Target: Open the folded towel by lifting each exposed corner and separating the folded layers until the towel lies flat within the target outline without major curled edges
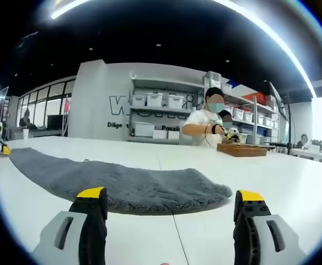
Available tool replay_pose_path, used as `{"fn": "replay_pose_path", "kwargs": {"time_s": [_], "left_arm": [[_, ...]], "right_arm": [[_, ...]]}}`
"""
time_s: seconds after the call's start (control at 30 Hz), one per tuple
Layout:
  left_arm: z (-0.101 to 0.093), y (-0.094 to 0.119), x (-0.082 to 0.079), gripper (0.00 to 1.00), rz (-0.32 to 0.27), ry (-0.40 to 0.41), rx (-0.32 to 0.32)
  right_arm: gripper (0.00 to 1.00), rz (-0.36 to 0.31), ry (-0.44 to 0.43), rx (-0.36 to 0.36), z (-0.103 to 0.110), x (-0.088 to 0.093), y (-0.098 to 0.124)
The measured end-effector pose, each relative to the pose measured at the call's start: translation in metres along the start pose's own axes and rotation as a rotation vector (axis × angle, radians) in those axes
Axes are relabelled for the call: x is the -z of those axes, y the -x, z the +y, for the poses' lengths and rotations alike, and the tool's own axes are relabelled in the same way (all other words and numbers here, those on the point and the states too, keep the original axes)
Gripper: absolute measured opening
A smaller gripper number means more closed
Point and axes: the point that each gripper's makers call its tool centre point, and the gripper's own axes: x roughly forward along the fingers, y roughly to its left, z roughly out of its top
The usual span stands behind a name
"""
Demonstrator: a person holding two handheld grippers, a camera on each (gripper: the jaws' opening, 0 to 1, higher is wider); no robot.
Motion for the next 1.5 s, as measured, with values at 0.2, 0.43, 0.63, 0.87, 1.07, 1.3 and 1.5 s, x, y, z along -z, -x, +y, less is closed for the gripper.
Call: {"fn": "replay_pose_path", "kwargs": {"time_s": [0.2, 0.43, 0.63, 0.87, 1.07, 1.3, 1.5], "left_arm": [[0.022, 0.018, 0.003, 0.01, 0.018, -0.012, -0.100], [0.056, 0.054, 0.010, 0.01, 0.036, -0.025, -0.245], [0.087, 0.095, 0.020, 0.01, 0.029, 0.003, -0.356], [0.117, 0.138, 0.030, 0.01, 0.020, 0.039, -0.470], [0.138, 0.166, 0.039, 0.01, 0.012, 0.095, -0.568], [0.142, 0.173, 0.041, 0.02, 0.004, 0.086, -0.587], [0.144, 0.189, 0.036, 0.20, -0.021, 0.058, -0.641]], "right_arm": [[0.97, 0.016, 0.025, -0.033, 0.007, 0.004, -0.001], [0.98, 0.009, 0.013, -0.045, 0.007, 0.004, -0.002], [0.97, 0.005, 0.018, -0.073, 0.012, 0.004, -0.003], [0.98, 0.013, 0.036, -0.092, 0.016, 0.006, -0.003], [0.97, 0.016, 0.030, -0.090, 0.016, 0.007, -0.002], [0.97, 0.015, 0.025, -0.094, 0.016, 0.007, -0.003], [0.97, 0.009, 0.011, -0.099, 0.017, 0.006, -0.003]]}}
